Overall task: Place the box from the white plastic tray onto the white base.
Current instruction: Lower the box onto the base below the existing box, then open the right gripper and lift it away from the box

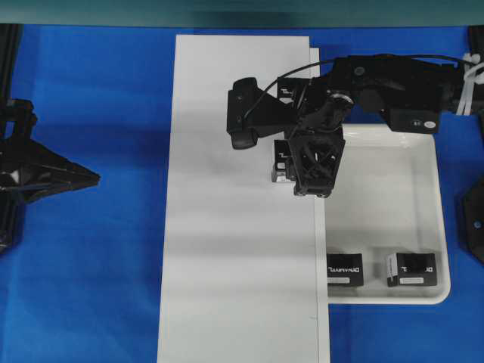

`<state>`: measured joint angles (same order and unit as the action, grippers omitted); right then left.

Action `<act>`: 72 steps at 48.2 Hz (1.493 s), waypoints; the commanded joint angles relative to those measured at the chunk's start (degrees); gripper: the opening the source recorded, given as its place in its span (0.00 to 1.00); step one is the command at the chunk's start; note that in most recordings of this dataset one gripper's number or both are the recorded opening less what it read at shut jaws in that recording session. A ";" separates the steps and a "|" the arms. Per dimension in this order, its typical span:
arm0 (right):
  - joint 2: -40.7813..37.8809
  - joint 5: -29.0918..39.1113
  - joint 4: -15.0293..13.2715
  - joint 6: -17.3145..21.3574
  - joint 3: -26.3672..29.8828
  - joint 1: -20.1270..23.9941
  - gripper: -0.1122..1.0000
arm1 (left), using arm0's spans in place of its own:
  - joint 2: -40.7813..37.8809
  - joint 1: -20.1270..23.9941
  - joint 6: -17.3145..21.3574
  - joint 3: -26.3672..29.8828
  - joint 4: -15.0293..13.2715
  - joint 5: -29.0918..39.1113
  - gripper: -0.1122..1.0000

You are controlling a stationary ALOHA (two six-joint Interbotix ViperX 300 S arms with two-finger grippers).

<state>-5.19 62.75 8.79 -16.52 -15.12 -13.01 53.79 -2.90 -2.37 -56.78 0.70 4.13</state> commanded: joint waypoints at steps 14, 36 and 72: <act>-0.53 -2.46 -1.76 0.26 -0.79 1.05 1.00 | -0.44 -0.18 -0.09 1.49 0.18 -0.26 0.03; 0.18 -2.72 -2.55 0.35 -0.79 1.14 1.00 | -0.44 -0.26 -0.09 1.49 0.18 -0.35 0.03; 23.73 -12.57 -0.18 3.69 -4.13 1.23 1.00 | -0.09 -0.88 -0.53 1.49 0.09 2.02 0.03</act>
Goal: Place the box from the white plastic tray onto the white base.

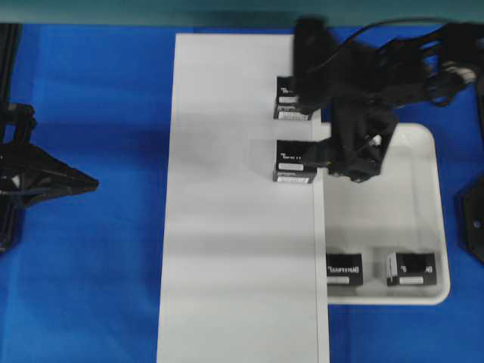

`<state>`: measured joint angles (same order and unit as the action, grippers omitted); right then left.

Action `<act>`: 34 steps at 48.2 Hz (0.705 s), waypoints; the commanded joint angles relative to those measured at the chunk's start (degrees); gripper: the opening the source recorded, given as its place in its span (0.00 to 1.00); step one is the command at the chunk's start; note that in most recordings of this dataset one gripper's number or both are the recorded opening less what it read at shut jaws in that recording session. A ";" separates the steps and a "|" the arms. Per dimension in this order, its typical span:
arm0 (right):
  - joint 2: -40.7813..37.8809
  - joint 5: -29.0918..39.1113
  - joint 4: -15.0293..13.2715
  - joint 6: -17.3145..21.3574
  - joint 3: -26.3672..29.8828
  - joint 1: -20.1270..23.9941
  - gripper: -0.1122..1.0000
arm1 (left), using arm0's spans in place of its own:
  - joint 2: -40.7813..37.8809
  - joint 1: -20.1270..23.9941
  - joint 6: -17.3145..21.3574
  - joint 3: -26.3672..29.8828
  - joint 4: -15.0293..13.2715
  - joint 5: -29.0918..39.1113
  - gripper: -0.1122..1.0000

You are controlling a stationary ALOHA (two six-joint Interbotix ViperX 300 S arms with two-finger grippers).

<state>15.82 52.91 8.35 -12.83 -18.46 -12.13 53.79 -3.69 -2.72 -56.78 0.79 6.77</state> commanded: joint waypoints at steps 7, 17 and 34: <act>8.00 -8.96 0.26 0.09 -5.71 0.88 1.00 | 0.00 -0.09 -0.35 1.41 0.09 -0.62 0.03; 15.12 -16.00 0.26 0.79 -12.22 2.90 1.00 | 0.00 0.00 -0.35 1.41 0.09 -0.62 0.03; 24.52 -17.84 0.35 4.31 -17.05 4.31 1.00 | -0.26 0.70 -0.26 1.58 0.00 -0.26 0.03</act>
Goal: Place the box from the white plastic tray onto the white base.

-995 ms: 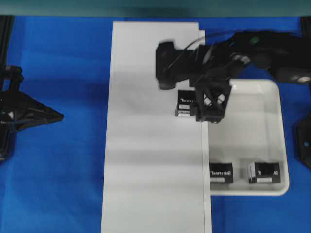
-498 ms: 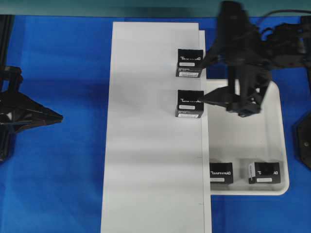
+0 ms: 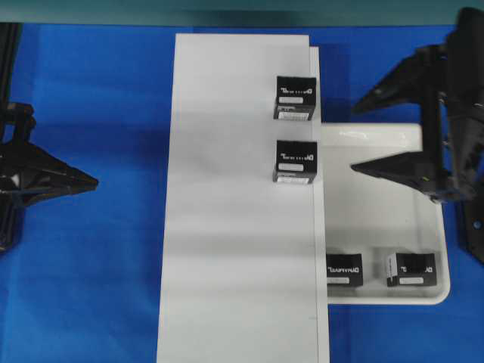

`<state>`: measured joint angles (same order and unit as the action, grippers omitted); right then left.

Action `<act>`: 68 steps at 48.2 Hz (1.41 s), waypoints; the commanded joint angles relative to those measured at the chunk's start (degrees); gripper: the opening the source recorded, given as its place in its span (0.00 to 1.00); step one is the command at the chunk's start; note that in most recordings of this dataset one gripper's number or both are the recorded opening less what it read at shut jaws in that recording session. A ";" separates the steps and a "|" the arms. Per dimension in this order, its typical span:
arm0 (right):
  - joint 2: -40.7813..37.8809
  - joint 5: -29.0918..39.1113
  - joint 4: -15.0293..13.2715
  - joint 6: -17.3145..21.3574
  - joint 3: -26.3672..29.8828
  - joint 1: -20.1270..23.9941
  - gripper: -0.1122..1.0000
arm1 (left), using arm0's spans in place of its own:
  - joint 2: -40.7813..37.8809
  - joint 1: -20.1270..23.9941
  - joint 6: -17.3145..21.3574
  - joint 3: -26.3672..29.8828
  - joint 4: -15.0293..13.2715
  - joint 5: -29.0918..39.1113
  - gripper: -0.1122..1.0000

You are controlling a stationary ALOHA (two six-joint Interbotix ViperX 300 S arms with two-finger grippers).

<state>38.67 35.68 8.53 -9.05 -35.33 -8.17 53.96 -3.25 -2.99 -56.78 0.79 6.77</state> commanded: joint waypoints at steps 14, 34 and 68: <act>11.34 -0.62 -0.09 0.88 -4.13 0.35 1.00 | 1.05 0.88 0.09 1.58 0.09 0.97 0.03; 18.37 -0.09 -0.09 2.29 -10.02 0.35 1.00 | 4.13 1.41 0.09 1.93 0.09 1.58 0.03; 24.43 -1.41 -0.18 3.16 -17.67 0.26 1.00 | 4.13 1.49 0.09 1.93 0.09 -0.18 0.03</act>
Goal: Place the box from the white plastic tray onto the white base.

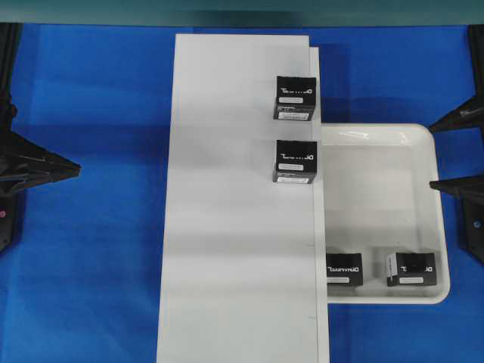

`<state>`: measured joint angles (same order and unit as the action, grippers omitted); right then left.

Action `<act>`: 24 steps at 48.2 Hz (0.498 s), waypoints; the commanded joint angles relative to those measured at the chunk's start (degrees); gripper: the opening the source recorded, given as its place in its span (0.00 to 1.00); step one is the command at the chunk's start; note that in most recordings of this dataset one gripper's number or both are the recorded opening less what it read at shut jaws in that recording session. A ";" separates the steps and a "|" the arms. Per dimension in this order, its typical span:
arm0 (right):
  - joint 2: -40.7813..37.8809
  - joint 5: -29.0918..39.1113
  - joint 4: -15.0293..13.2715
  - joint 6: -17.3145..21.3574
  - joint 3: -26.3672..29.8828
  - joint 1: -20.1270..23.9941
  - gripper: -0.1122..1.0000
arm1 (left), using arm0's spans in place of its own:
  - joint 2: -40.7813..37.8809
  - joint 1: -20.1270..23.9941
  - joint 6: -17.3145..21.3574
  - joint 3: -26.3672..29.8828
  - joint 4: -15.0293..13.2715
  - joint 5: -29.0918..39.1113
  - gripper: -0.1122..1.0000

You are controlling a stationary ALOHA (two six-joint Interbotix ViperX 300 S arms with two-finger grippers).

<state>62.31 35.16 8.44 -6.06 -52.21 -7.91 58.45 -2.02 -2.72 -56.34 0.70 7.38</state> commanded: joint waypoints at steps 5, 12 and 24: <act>2.81 -1.67 -0.09 1.05 -3.16 0.00 1.00 | -0.53 -0.09 0.26 1.49 0.09 -0.88 0.03; 5.54 -2.20 -0.09 2.20 -5.36 -0.26 1.00 | -0.35 -0.09 0.35 1.49 0.18 -0.97 0.03; 8.70 -2.99 -0.79 1.93 -6.50 -1.58 1.00 | -0.35 -0.53 -0.09 1.49 0.18 -0.97 0.03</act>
<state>70.84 32.87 8.09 -3.96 -59.06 -9.05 58.45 -2.29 -2.64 -56.34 0.70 6.94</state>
